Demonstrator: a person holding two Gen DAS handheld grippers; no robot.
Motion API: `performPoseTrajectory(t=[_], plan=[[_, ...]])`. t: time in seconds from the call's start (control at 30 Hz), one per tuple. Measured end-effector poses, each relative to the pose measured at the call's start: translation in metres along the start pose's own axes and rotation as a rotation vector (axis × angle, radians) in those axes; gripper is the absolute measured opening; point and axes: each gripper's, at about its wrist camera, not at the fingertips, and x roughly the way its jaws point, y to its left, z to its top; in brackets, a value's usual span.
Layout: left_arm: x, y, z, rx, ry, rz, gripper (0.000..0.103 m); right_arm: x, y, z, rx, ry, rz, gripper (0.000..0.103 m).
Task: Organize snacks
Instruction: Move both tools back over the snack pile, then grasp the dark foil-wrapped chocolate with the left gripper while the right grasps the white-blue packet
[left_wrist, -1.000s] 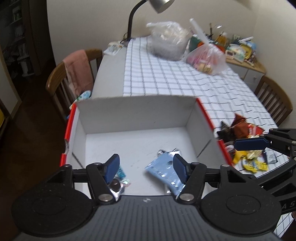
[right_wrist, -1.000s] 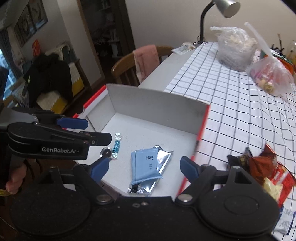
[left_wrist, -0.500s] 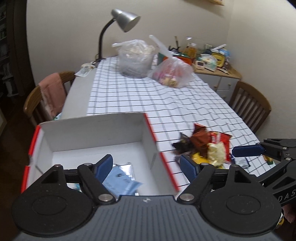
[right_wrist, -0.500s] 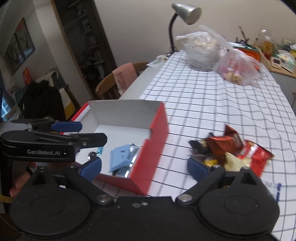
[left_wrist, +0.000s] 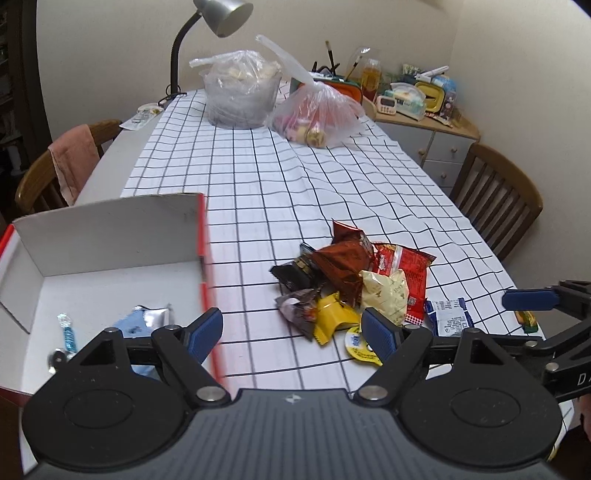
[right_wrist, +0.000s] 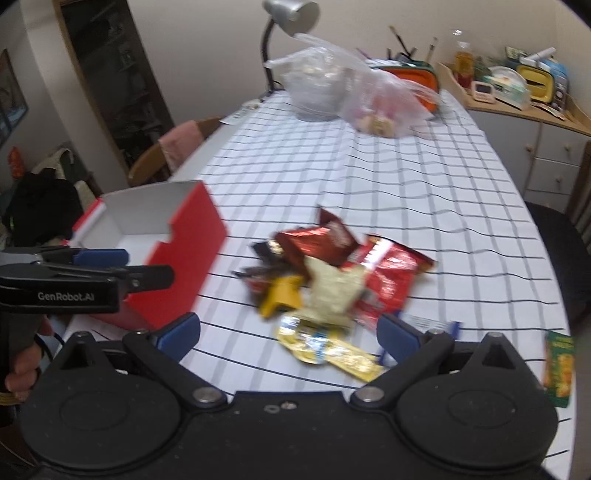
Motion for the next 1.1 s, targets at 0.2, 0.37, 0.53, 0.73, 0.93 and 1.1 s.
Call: performPoseTrajectory(t=[0.2,0.37,0.53,0.73,0.93,1.1], plan=[[0.030,-0.022,-0.001,-0.023,0.023,0.055,0.082,0.013,-0.041,-0.006,0.010,0.049,-0.023,0.102],[0.052,-0.039,-0.001,-0.020,0.053,0.081,0.082,0.029,-0.068,-0.011,0.024,0.091,-0.017,0.102],[0.075,-0.042,0.004,-0.043,0.058,0.133,0.082,0.044,-0.085,-0.012,0.027,0.123,-0.019,0.102],[0.098,-0.036,0.004,-0.059,0.087,0.191,0.081,0.065,-0.100,-0.016,0.046,0.171,-0.026,0.102],[0.115,-0.028,0.005,-0.101,0.123,0.218,0.079,0.085,-0.101,-0.014,0.055,0.187,-0.059,0.100],[0.127,-0.024,0.006,-0.120,0.158,0.210,0.070,0.097,-0.093,-0.013,0.071,0.200,-0.114,0.098]])
